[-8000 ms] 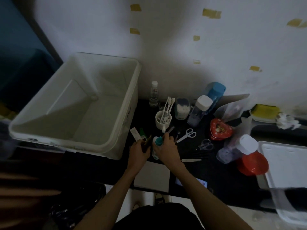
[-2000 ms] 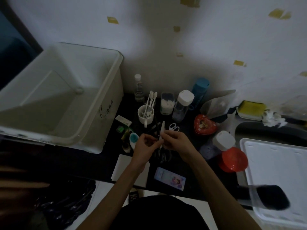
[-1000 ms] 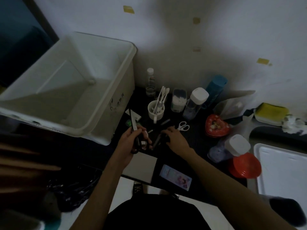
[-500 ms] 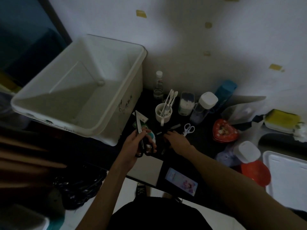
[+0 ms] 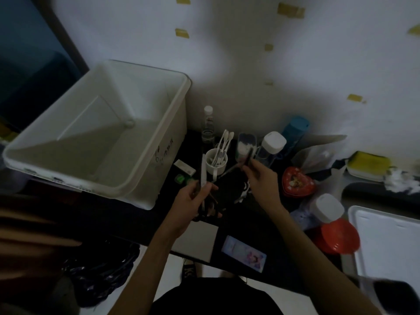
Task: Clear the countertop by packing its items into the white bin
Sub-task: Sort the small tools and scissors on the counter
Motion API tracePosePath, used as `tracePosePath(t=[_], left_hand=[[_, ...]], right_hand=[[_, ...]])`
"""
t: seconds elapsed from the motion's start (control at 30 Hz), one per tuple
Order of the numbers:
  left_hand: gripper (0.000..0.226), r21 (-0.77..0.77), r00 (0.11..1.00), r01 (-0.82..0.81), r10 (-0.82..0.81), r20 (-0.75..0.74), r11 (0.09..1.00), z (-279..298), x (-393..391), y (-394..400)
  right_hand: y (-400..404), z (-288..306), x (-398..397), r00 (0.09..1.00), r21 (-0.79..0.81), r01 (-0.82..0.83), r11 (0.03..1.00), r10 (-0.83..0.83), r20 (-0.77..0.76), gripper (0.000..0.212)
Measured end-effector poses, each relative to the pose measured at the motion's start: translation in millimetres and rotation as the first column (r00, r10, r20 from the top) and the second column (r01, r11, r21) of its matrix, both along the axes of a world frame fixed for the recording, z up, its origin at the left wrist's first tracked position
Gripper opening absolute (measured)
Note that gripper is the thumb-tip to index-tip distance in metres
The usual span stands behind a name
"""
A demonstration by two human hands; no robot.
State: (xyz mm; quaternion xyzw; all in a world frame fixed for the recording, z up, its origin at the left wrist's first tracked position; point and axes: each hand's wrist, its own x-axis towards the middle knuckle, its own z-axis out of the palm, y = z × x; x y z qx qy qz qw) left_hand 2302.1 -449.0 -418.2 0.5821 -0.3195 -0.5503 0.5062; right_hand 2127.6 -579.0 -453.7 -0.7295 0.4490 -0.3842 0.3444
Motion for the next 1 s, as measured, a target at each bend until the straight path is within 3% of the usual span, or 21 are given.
tracePosePath(t=[0.1,0.17,0.33,0.6,0.77,0.93,1.0], left_hand=[[0.026,-0.009,0.973,0.154,-0.150,0.173,0.988,6,-13,-5],[0.024,0.024,0.935,0.228,-0.226,0.273,0.973,5,-23,-9],[0.031,0.058,0.842,0.202,-0.203,0.500,0.978,3,-35,-13],[0.024,-0.002,0.739,0.210,-0.158,0.655,0.978,6,-33,-12],[0.031,-0.045,0.753,0.174,-0.103,0.650,0.984,10,-34,-14],[0.053,-0.043,0.642,0.081,-0.019,0.767,0.996,1,-27,-15],[0.059,-0.003,0.767,0.110,-0.083,0.636,0.994,-1,-22,-18]], right_hand=[[1,21,1,0.989,0.247,-0.096,0.964,0.064,0.135,0.021],[2,27,2,0.971,0.428,-0.160,0.890,0.065,0.229,0.024],[8,37,-1,0.951,0.631,-0.236,0.739,0.043,0.305,0.026],[25,50,-4,0.881,0.693,-0.421,0.586,0.080,0.467,0.036],[35,47,-2,0.885,0.646,-0.397,0.652,0.085,0.458,0.028],[30,52,-4,0.899,0.658,-0.365,0.659,0.066,0.432,0.022],[26,58,-7,0.916,0.663,-0.364,0.654,0.121,0.383,0.022]])
